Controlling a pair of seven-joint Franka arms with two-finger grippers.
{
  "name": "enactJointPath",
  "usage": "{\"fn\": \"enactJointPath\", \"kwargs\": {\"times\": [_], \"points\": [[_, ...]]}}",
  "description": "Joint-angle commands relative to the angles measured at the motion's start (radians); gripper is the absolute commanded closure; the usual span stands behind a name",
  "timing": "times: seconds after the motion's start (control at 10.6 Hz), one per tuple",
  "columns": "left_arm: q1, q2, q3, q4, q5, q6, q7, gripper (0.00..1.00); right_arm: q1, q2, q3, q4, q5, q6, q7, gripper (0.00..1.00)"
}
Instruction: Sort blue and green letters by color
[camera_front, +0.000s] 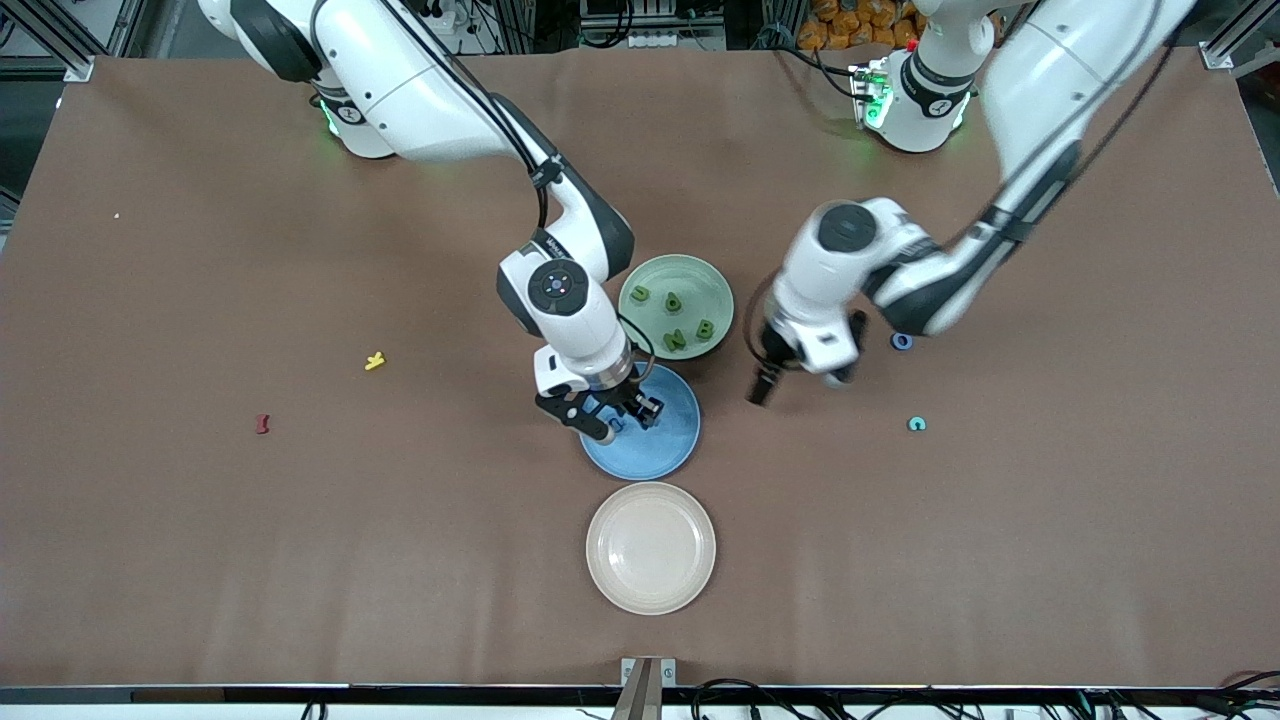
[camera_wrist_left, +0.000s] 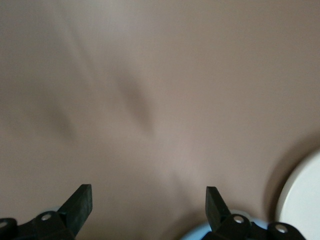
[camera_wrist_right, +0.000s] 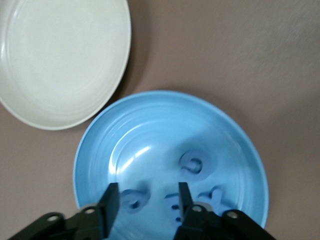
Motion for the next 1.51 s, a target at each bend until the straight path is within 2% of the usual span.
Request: {"fn": "enactJointPath", "kwargs": {"times": [0.0, 0.38, 0.66, 0.94, 1.04, 1.13, 1.32, 1.41], "points": [[0.039, -0.012, 0.065, 0.053, 0.020, -0.034, 0.051, 0.00, -0.076, -0.019, 0.020, 0.031, -0.015, -0.153, -0.143, 0.00], [0.087, -0.016, 0.067, 0.064, 0.020, -0.057, 0.193, 0.00, -0.240, -0.088, 0.021, 0.016, -0.019, -0.271, -0.382, 0.00], [0.157, -0.010, 0.064, 0.062, 0.022, -0.072, 0.427, 0.00, -0.399, -0.139, 0.020, 0.014, -0.050, -0.383, -0.576, 0.00], [0.122, -0.032, 0.168, 0.062, -0.004, -0.071, 0.740, 0.00, -0.516, -0.191, -0.011, -0.027, -0.067, -0.388, -0.741, 0.00], [0.101, -0.051, 0.202, 0.062, -0.061, -0.069, 0.857, 0.00, -0.535, -0.225, -0.035, -0.058, -0.068, -0.388, -0.827, 0.00], [0.060, -0.093, 0.260, 0.061, -0.164, -0.069, 1.005, 0.00, -0.549, -0.260, -0.069, -0.087, -0.068, -0.388, -0.898, 0.00], [-0.028, -0.201, 0.388, 0.038, -0.475, -0.087, 1.399, 0.00, -0.565, -0.334, -0.120, -0.135, -0.072, -0.395, -1.010, 0.00], [-0.063, -0.260, 0.438, 0.034, -0.585, -0.159, 1.551, 0.00, -0.579, -0.366, -0.132, -0.144, -0.072, -0.417, -1.053, 0.00]]}}
